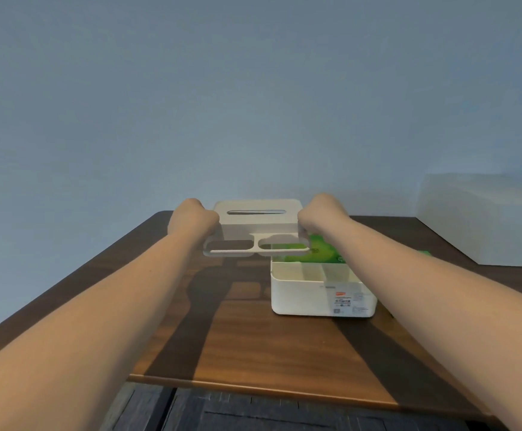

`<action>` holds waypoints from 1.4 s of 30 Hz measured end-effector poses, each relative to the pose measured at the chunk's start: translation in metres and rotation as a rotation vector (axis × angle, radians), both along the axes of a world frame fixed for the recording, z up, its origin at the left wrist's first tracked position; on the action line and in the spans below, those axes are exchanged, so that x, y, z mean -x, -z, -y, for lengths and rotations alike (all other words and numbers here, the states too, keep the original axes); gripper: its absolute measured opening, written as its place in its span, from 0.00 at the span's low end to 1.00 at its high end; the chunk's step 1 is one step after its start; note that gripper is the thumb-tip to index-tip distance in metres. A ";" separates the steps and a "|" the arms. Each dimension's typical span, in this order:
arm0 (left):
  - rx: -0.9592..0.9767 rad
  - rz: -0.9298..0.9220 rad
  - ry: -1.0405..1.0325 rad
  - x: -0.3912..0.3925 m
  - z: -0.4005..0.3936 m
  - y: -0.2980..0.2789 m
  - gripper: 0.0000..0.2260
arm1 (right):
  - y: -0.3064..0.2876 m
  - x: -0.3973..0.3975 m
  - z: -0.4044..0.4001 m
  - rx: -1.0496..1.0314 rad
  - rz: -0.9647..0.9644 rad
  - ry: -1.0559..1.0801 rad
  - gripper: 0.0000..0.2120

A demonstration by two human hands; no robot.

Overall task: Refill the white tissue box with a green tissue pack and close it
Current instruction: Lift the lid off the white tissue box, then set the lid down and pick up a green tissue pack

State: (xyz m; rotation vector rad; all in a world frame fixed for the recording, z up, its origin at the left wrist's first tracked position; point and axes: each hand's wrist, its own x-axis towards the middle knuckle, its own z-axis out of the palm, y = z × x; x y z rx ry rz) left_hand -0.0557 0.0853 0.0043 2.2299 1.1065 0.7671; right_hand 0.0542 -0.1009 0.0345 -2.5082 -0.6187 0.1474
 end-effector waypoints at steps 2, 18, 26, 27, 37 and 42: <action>-0.002 -0.020 -0.030 0.011 -0.012 0.006 0.04 | 0.002 0.005 -0.019 0.009 0.017 -0.021 0.12; 0.100 -0.269 -0.132 0.050 -0.087 0.076 0.02 | 0.048 0.035 -0.124 0.718 0.152 -0.428 0.05; 0.125 -0.288 -0.113 0.049 -0.098 0.090 0.07 | 0.069 0.030 -0.143 0.853 0.113 -0.430 0.07; 0.123 -0.284 -0.110 0.048 -0.099 0.091 0.05 | 0.071 0.029 -0.144 0.859 0.091 -0.419 0.10; 0.010 -0.228 -0.102 0.042 -0.080 0.082 0.10 | 0.065 0.033 -0.134 0.511 -0.028 -0.317 0.11; -0.006 -0.151 -0.024 0.030 -0.059 0.061 0.05 | 0.038 0.028 -0.106 0.167 0.078 -0.240 0.11</action>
